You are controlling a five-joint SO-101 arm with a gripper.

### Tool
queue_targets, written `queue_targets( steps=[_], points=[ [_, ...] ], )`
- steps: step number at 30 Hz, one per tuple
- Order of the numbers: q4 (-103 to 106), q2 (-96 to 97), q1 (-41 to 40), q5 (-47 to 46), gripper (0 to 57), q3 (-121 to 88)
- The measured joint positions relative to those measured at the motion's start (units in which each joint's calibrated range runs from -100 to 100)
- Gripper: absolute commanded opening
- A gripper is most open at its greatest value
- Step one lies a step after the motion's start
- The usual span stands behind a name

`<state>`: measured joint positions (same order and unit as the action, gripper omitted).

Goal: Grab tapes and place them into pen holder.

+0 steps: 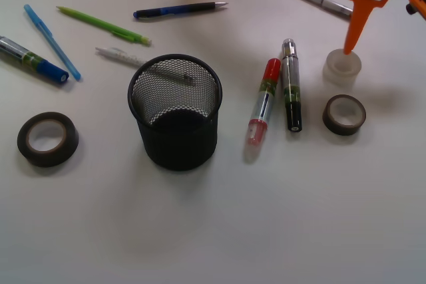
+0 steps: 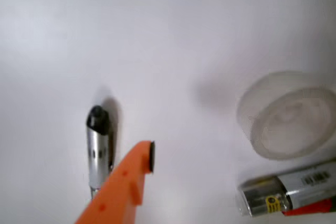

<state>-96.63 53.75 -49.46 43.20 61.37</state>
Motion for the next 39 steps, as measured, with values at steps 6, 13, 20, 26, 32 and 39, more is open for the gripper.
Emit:
queue_targets(
  steps=[6,13,20,26,32,39],
  points=[
    [2.0,1.7,0.7,0.2,38.3,0.0],
    [3.3,2.6,0.7,0.0,38.2,0.0],
    [3.9,5.5,-0.1,1.0,38.0,0.0],
    [4.1,5.8,0.6,1.7,37.8,0.0],
    [5.0,5.9,-0.1,3.3,37.7,0.0],
    [9.5,9.0,-1.0,3.6,26.0,0.7]
  ],
)
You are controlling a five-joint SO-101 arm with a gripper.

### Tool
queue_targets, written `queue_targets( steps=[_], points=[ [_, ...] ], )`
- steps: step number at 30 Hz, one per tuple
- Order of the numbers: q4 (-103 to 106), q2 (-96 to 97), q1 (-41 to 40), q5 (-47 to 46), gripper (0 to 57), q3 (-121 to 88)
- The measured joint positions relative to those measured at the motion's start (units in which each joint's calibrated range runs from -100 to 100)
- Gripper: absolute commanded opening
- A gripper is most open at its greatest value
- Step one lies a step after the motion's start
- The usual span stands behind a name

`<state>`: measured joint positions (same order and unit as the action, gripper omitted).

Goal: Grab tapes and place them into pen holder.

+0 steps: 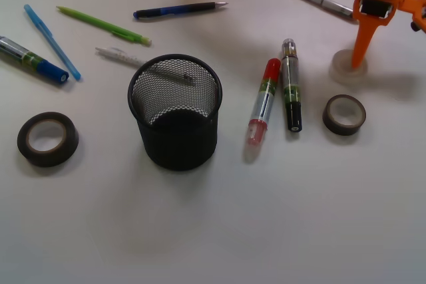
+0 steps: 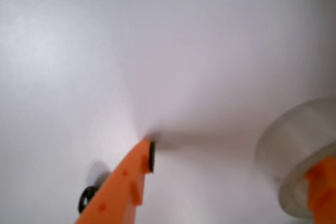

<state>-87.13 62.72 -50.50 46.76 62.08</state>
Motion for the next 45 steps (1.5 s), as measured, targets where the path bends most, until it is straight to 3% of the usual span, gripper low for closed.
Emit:
queue_targets(
  steps=[1,5,7,13,18,24,32,40,45],
  points=[
    [0.0,0.1,0.0,0.3,25.3,0.0],
    [-0.1,0.1,0.1,1.1,8.0,0.2],
    [-0.1,0.1,0.1,1.1,2.0,0.2],
    [0.1,0.2,0.2,0.4,1.9,0.6],
    [-4.1,0.9,2.1,-6.2,1.2,8.4],
    [-11.4,0.9,12.7,-21.6,1.2,31.1],
    [-11.4,-8.3,25.4,-35.9,1.3,34.1],
    [-11.0,-18.2,41.7,-40.0,1.4,34.3],
    [-11.5,-18.3,45.6,-38.6,1.2,30.5]
  ],
)
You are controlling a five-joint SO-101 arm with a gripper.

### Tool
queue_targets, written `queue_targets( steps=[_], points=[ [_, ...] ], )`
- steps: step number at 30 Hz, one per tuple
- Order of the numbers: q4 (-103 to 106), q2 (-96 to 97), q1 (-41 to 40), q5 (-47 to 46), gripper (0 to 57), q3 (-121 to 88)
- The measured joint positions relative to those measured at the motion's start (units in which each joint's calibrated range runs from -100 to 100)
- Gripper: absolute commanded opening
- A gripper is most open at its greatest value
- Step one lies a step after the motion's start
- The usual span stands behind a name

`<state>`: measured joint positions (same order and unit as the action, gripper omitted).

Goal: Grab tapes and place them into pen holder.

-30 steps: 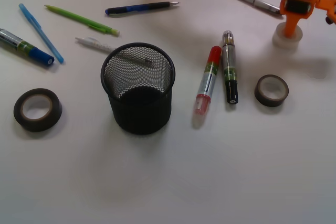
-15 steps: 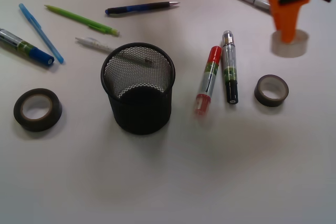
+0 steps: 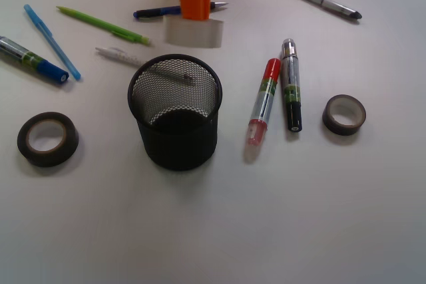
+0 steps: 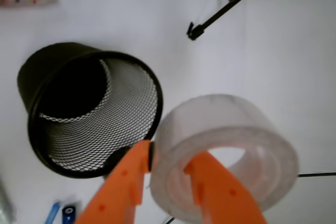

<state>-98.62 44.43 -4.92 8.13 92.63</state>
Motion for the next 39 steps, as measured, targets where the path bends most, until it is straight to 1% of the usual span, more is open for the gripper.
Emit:
queue_targets(
  steps=[4,9,12,17,20,21,22,25,26,27,28,30,39],
  points=[
    [0.0,0.8,1.8,2.0,1.2,-5.5],
    [0.0,0.8,1.1,4.7,1.2,-8.1],
    [0.0,0.9,2.0,6.0,1.2,-11.0],
    [0.0,1.0,0.8,8.5,1.1,-18.4],
    [0.0,1.2,1.3,9.3,1.8,-20.1],
    [0.0,1.0,1.5,9.6,3.3,-20.4],
    [0.0,1.0,1.5,9.9,6.4,-20.6],
    [0.0,1.2,0.8,10.9,19.6,-21.0],
    [0.0,1.1,0.7,11.2,23.1,-21.1],
    [0.0,1.0,0.6,11.3,25.7,-21.1],
    [0.0,1.0,0.6,11.3,27.2,-21.1],
    [0.0,1.1,0.6,11.5,28.0,-21.1],
    [0.0,1.0,-0.2,11.5,28.0,-21.1]
  ],
)
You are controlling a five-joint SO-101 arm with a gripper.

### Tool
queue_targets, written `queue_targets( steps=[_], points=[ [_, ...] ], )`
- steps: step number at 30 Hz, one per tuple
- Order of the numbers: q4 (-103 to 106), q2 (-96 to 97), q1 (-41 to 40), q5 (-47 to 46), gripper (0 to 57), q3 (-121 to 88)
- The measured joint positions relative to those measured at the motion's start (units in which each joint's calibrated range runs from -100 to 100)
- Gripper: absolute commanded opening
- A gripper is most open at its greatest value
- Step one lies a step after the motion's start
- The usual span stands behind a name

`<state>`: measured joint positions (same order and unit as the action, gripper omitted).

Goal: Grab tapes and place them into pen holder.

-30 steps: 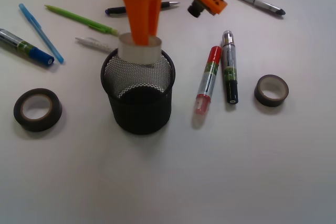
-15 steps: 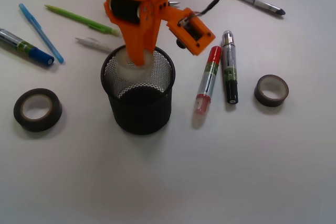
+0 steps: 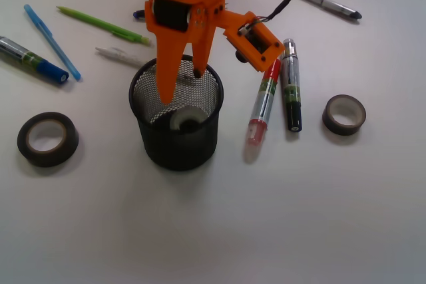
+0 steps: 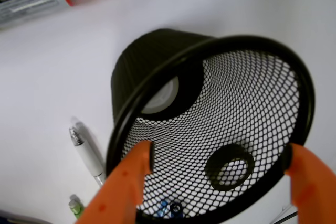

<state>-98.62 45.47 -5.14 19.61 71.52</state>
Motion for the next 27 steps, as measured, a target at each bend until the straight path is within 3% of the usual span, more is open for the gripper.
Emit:
queue_targets(
  steps=[13,22,27],
  points=[
    [7.1,-1.0,-5.3,-6.6,28.0,21.1],
    [16.8,7.7,-17.5,-2.1,28.3,9.1],
    [18.9,11.3,-19.6,-0.8,28.3,7.6]
  ],
)
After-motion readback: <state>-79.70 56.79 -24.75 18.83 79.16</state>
